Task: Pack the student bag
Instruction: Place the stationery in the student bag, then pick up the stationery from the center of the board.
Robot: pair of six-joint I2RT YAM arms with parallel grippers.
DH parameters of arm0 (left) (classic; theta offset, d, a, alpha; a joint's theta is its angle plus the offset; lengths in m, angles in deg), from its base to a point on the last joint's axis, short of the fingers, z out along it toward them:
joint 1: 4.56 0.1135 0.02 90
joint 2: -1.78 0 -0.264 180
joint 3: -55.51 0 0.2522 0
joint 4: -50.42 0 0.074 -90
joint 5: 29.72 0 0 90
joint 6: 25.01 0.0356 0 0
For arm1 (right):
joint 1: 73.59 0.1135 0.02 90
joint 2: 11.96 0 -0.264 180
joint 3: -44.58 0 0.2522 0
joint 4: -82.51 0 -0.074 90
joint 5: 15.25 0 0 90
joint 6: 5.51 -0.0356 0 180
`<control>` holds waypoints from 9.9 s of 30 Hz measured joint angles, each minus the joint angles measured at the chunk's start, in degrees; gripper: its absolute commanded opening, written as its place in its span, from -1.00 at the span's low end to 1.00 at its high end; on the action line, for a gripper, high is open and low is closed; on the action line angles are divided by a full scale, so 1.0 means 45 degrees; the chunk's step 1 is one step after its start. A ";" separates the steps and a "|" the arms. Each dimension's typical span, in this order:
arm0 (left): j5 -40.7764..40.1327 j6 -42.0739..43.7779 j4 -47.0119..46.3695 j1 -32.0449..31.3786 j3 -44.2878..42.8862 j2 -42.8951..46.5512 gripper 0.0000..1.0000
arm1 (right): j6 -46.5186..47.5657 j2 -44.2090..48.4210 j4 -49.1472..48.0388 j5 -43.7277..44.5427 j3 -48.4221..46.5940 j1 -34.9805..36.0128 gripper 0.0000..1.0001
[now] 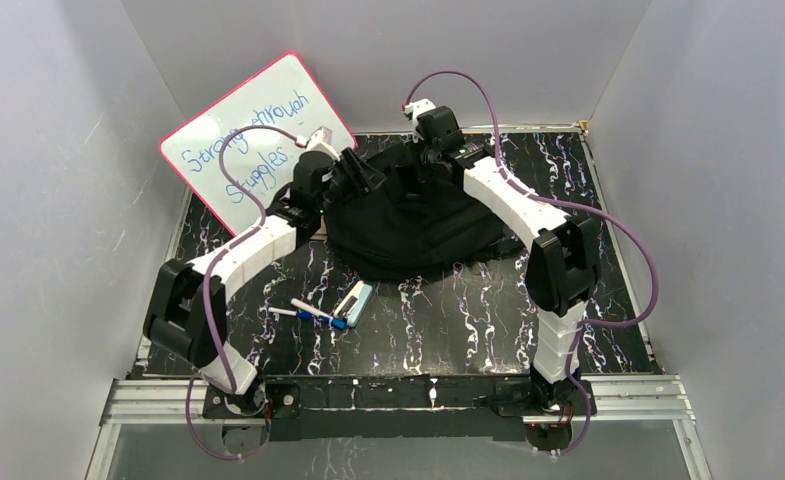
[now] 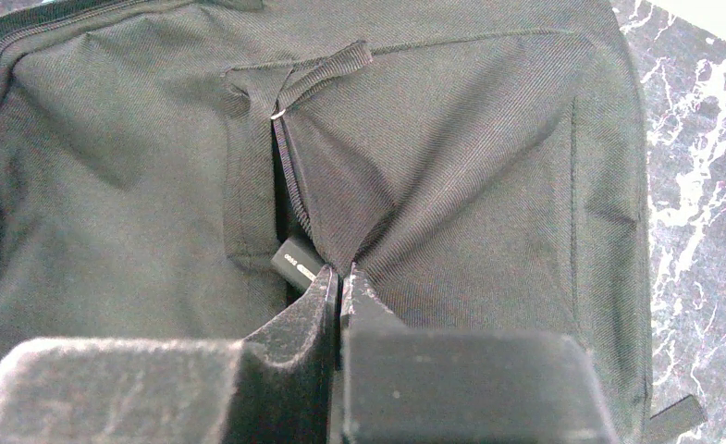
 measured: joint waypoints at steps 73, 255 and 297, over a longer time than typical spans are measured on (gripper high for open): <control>0.4197 -0.0282 -0.1418 0.0092 -0.2739 -0.5979 -0.48 | -0.0233 0.0019 -0.0257 -0.0675 0.0403 -0.0053 -1.00; -0.5459 -0.3327 1.0909 0.1287 0.6120 0.7587 -1.00 | -0.3230 0.4211 -0.1826 -0.3410 0.5639 0.2113 0.09; 0.3507 -0.2181 -0.3920 0.1287 0.6659 0.6912 -1.00 | -0.7558 0.4809 -0.7495 -0.8636 0.7373 0.2050 -0.21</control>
